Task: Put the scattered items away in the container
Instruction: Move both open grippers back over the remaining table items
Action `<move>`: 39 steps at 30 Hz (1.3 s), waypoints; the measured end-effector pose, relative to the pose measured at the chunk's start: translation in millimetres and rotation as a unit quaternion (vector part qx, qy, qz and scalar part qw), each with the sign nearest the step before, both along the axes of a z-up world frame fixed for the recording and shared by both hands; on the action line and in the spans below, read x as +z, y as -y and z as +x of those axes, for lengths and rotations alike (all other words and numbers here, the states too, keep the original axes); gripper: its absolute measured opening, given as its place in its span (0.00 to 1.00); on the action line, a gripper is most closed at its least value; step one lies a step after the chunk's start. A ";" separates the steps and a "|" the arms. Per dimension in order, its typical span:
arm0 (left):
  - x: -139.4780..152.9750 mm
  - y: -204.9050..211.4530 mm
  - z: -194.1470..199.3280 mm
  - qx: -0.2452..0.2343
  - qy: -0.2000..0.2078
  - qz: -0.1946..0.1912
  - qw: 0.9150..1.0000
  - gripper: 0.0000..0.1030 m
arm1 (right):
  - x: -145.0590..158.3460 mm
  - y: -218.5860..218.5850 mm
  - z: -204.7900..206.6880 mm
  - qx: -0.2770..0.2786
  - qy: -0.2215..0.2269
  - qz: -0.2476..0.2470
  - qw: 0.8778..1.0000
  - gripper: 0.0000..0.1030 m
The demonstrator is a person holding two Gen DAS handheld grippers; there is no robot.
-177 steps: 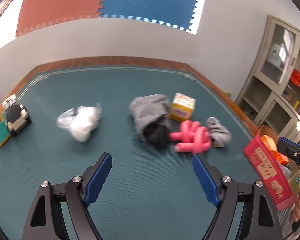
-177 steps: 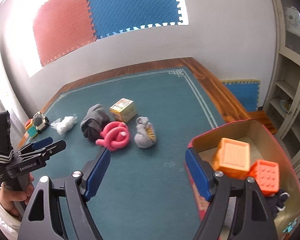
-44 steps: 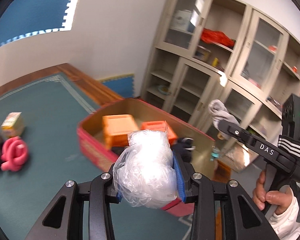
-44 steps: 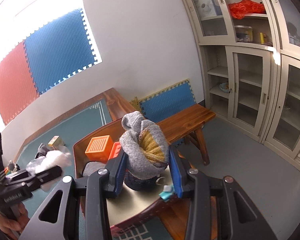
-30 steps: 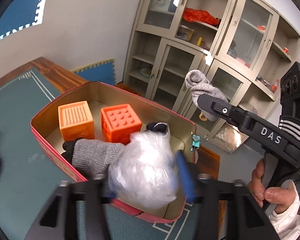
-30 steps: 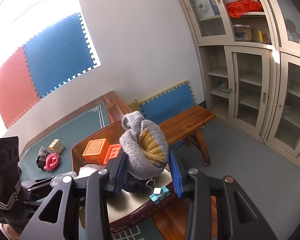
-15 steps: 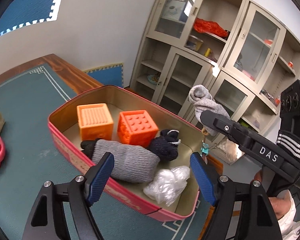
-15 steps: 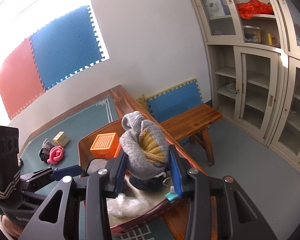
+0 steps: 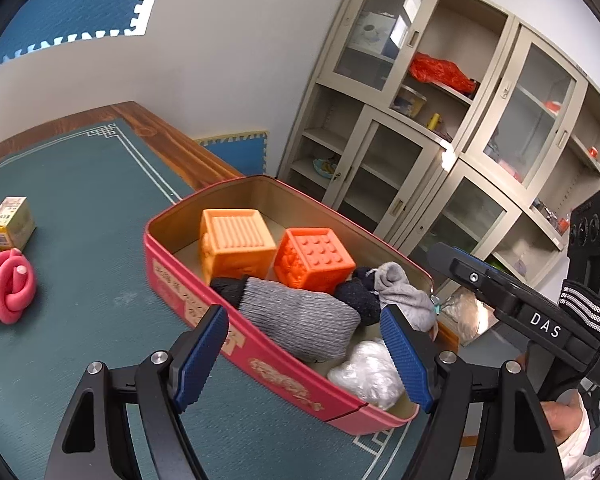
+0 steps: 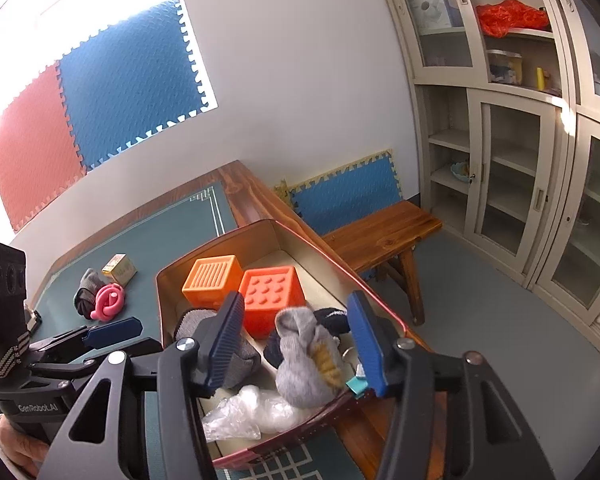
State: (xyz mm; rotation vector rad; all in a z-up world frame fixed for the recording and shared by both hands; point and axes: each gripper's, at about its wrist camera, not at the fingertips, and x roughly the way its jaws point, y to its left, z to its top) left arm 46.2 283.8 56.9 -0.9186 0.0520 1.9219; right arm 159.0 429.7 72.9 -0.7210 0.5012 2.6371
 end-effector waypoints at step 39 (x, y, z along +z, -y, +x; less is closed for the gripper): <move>-9.2 198.5 -111.7 0.247 -0.008 -0.021 0.969 0.78 | -1.1 149.1 -123.1 0.189 0.026 -0.006 0.982 0.63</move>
